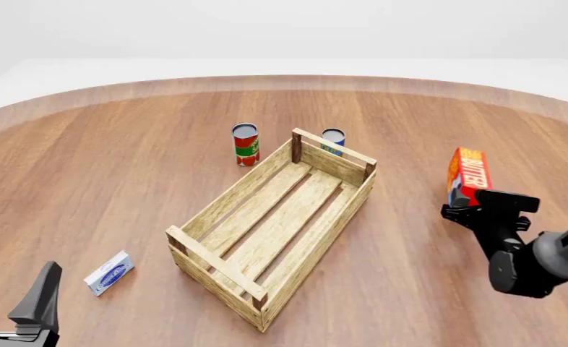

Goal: Pick up the butter and put it in the tray.

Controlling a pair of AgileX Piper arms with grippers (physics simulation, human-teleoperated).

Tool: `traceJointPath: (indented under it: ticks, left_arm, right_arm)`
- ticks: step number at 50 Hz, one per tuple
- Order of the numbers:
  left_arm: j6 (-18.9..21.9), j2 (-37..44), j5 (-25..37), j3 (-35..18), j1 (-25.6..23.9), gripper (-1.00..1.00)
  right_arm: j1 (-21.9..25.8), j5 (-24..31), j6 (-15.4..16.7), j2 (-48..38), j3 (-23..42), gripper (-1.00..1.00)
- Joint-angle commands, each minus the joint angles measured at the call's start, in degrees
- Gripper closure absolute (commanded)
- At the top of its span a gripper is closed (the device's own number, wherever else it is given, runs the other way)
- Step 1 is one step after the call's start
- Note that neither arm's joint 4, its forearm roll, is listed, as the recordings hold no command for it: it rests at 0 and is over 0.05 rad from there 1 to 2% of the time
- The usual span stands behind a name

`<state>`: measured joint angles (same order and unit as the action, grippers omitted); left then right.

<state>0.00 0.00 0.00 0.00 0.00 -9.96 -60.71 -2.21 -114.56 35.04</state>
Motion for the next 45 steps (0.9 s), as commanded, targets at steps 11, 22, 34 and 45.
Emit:
traceJointPath:
  ticks: [11,22,34,45]
  left_arm:
    - [0.0,0.0,0.0,0.0,0.0,-1.00]
    - [0.0,0.0,0.0,0.0,0.0,-1.00]
    - [0.0,0.0,0.0,0.0,0.0,-1.00]
    - [0.0,0.0,0.0,0.0,0.0,-1.00]
  right_arm:
    - [0.6,-0.6,-1.3,6.4,-4.0,1.00]
    - [1.7,-0.6,-1.2,10.0,-6.9,1.00]
    - [2.3,-0.3,-1.0,14.6,-10.2,1.00]
    - [3.3,-0.2,-1.7,18.2,-13.1,1.00]
